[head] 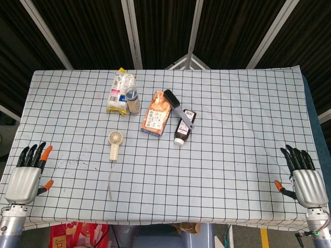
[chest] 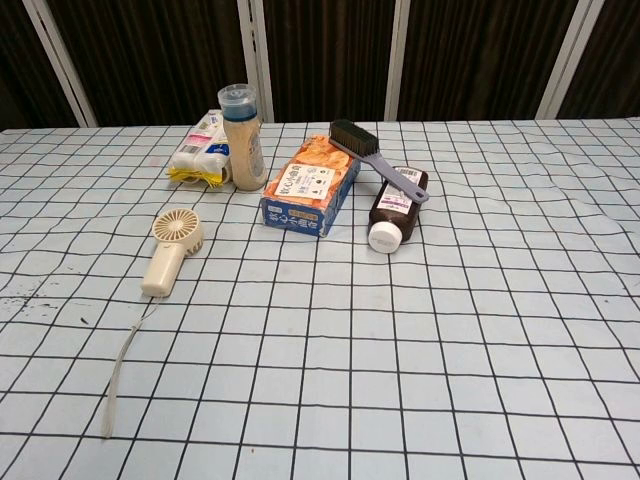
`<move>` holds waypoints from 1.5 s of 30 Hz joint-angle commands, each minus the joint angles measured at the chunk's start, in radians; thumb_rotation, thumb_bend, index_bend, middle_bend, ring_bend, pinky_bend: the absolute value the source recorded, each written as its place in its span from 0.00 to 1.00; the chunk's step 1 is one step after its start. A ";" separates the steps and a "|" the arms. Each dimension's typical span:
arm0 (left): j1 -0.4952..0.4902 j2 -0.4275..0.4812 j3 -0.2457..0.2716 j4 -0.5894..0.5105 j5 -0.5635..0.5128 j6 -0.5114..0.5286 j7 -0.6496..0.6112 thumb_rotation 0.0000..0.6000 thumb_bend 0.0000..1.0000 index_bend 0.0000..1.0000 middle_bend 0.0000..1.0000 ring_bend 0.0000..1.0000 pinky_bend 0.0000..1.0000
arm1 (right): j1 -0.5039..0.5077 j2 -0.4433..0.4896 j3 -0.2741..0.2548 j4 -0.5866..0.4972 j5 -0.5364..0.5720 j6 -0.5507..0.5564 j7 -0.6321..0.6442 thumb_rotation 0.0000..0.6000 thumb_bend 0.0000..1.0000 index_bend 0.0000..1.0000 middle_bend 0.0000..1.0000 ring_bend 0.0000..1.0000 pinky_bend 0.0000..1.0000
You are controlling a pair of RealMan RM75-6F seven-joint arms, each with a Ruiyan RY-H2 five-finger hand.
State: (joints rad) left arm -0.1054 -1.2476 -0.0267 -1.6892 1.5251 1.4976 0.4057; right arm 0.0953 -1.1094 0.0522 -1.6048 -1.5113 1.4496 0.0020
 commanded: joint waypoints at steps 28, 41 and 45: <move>-0.250 -0.191 -0.170 -0.025 -0.379 -0.323 0.367 1.00 0.72 0.09 0.92 0.70 0.63 | 0.002 0.004 -0.001 0.002 -0.001 -0.006 0.015 1.00 0.28 0.04 0.00 0.00 0.00; -0.351 -0.332 -0.158 0.015 -0.516 -0.339 0.501 1.00 0.75 0.20 0.92 0.70 0.63 | 0.004 0.009 -0.003 0.007 -0.004 -0.010 0.031 1.00 0.28 0.04 0.00 0.00 0.00; -0.360 -0.346 -0.149 0.024 -0.521 -0.335 0.497 1.00 0.75 0.20 0.92 0.70 0.63 | 0.003 0.008 -0.004 0.006 -0.005 -0.009 0.028 1.00 0.28 0.04 0.00 0.00 0.00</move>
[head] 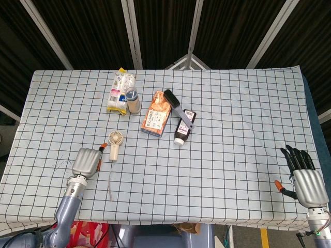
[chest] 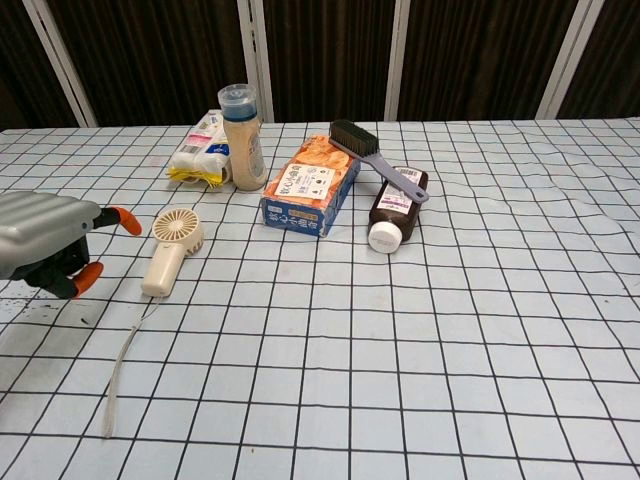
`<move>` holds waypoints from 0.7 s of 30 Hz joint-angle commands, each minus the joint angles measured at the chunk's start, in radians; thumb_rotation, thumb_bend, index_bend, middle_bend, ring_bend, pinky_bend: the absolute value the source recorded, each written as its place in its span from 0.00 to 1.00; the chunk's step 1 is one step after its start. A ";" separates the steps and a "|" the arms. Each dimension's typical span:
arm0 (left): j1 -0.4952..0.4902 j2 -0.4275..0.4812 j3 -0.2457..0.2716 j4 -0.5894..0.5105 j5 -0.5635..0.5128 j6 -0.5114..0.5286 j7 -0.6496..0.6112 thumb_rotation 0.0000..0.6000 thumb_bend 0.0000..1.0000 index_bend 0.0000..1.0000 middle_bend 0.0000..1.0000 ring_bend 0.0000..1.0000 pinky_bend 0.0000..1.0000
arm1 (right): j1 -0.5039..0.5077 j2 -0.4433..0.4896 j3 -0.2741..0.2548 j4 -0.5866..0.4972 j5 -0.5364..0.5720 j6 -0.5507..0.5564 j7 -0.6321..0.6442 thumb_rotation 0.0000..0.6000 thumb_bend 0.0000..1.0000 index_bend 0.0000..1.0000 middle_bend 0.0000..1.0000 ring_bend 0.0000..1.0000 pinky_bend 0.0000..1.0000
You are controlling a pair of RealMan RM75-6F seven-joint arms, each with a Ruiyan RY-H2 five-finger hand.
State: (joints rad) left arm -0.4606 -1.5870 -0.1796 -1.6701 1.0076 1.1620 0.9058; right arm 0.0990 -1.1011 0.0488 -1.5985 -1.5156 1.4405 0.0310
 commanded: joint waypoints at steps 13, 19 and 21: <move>-0.044 -0.048 0.014 0.043 -0.017 0.007 -0.003 1.00 0.75 0.19 0.92 0.70 0.64 | 0.000 -0.001 0.001 -0.003 0.002 0.000 -0.005 1.00 0.28 0.04 0.00 0.00 0.00; -0.058 -0.061 0.021 0.051 -0.027 0.013 -0.001 1.00 0.75 0.20 0.92 0.70 0.64 | 0.000 -0.001 0.000 -0.002 0.002 0.000 -0.003 1.00 0.28 0.04 0.00 0.00 0.00; -0.061 -0.064 0.024 0.054 -0.030 0.015 -0.001 1.00 0.75 0.21 0.92 0.70 0.64 | 0.000 0.000 0.001 -0.002 0.002 0.000 -0.002 1.00 0.28 0.04 0.00 0.00 0.00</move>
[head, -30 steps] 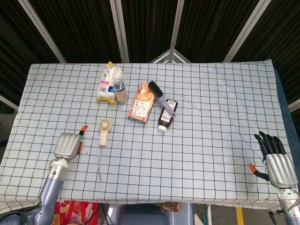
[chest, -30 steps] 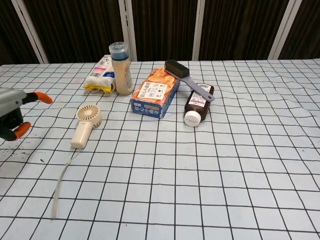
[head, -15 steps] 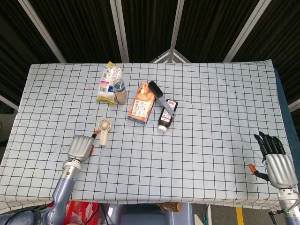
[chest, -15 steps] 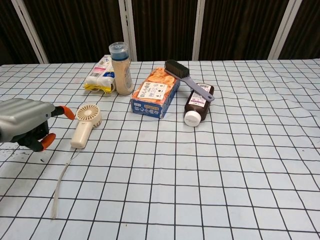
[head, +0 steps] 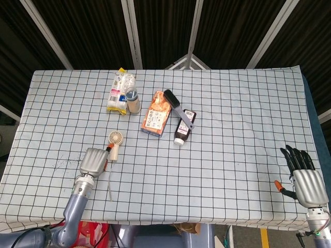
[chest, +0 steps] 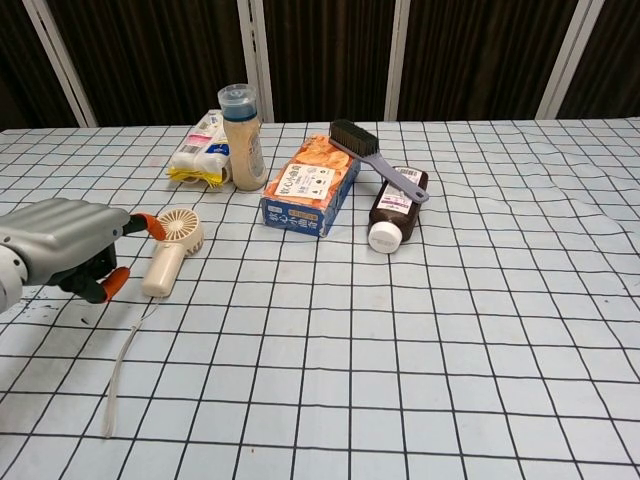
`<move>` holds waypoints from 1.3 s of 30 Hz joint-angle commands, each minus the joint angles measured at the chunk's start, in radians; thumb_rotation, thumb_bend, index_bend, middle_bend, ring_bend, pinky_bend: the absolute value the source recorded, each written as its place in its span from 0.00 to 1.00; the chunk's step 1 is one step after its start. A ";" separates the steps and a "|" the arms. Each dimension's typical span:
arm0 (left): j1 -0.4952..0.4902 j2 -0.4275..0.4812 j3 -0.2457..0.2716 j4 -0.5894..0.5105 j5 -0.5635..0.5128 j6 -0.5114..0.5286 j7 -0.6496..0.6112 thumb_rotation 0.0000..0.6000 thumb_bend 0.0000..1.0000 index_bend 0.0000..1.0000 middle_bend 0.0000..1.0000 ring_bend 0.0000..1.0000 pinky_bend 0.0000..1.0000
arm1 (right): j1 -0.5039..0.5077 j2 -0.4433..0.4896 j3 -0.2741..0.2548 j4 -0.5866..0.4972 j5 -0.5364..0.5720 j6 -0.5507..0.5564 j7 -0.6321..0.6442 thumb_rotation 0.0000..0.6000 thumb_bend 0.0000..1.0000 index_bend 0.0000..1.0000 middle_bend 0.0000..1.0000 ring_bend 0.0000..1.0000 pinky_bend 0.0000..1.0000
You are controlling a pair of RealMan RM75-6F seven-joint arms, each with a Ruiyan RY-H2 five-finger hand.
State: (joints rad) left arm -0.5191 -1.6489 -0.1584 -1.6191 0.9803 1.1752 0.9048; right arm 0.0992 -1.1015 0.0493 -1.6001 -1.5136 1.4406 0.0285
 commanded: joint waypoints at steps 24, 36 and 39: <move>-0.027 -0.047 0.053 0.097 -0.037 0.001 -0.007 1.00 0.75 0.21 0.92 0.70 0.64 | 0.000 0.000 0.000 0.000 0.001 0.000 0.000 1.00 0.28 0.04 0.00 0.00 0.00; -0.042 -0.058 0.064 0.123 -0.066 -0.014 -0.014 1.00 0.75 0.21 0.92 0.70 0.64 | 0.000 0.000 0.000 -0.001 0.002 0.000 -0.001 1.00 0.28 0.04 0.00 0.00 0.00; -0.042 -0.054 0.062 0.117 -0.056 -0.005 -0.029 1.00 0.75 0.20 0.91 0.69 0.64 | 0.000 0.000 0.000 -0.001 0.001 0.000 0.000 1.00 0.28 0.04 0.00 0.00 0.00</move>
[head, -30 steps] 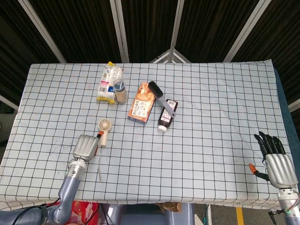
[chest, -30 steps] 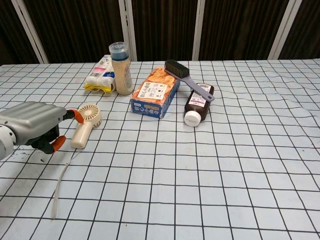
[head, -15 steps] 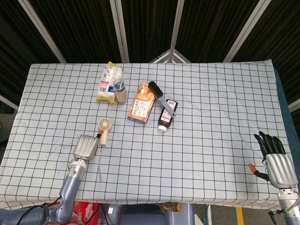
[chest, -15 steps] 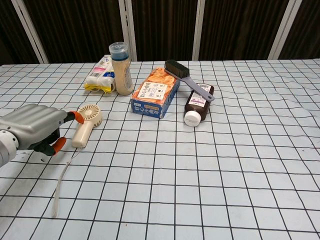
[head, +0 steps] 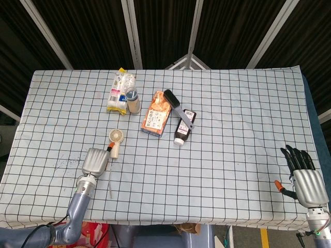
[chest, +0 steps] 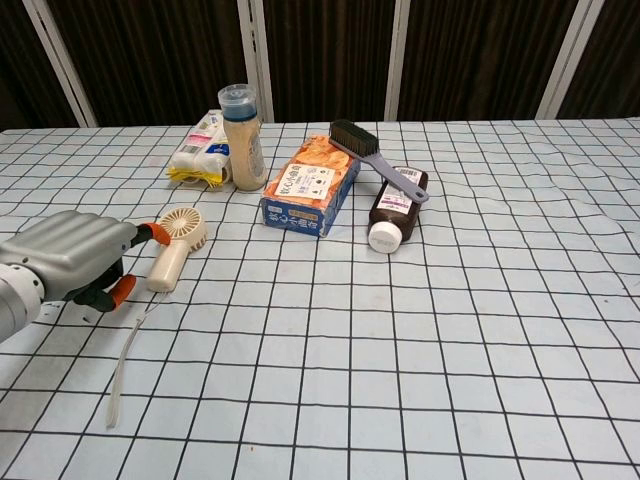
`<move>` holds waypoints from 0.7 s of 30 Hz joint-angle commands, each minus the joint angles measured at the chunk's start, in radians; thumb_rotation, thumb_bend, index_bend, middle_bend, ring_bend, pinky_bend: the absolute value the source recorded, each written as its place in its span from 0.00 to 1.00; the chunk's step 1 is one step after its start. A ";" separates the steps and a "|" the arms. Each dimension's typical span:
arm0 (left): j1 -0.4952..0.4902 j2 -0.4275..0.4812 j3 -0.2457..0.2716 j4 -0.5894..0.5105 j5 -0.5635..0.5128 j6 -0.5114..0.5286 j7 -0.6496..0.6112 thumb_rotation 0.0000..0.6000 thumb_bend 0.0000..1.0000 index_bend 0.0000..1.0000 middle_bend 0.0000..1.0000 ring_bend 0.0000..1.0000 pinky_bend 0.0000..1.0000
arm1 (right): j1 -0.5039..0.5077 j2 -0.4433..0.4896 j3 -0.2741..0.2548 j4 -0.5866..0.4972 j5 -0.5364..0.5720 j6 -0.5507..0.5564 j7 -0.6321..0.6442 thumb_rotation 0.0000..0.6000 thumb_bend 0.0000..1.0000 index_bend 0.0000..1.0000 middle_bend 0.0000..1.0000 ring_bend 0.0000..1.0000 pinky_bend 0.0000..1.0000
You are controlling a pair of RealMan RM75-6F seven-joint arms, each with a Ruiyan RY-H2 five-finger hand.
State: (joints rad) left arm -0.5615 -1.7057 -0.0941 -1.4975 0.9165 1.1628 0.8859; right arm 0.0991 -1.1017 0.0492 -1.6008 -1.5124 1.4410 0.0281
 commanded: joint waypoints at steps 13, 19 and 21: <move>0.083 0.157 -0.024 -0.191 0.290 0.228 -0.254 1.00 0.36 0.00 0.33 0.23 0.23 | 0.000 -0.001 0.000 0.001 -0.001 0.001 -0.002 1.00 0.28 0.04 0.00 0.00 0.00; 0.173 0.295 0.047 -0.274 0.387 0.312 -0.330 1.00 0.21 0.00 0.07 0.03 0.04 | -0.001 -0.003 0.000 0.002 -0.001 0.004 -0.010 1.00 0.28 0.04 0.00 0.00 0.00; 0.209 0.338 0.084 -0.280 0.419 0.335 -0.350 1.00 0.18 0.00 0.03 0.01 0.01 | -0.001 -0.005 0.001 0.001 -0.001 0.005 -0.015 1.00 0.28 0.04 0.00 0.00 0.00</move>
State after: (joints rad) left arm -0.3880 -1.4051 -0.0453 -1.7583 1.3080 1.4683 0.5637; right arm 0.0984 -1.1059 0.0499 -1.5994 -1.5133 1.4454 0.0143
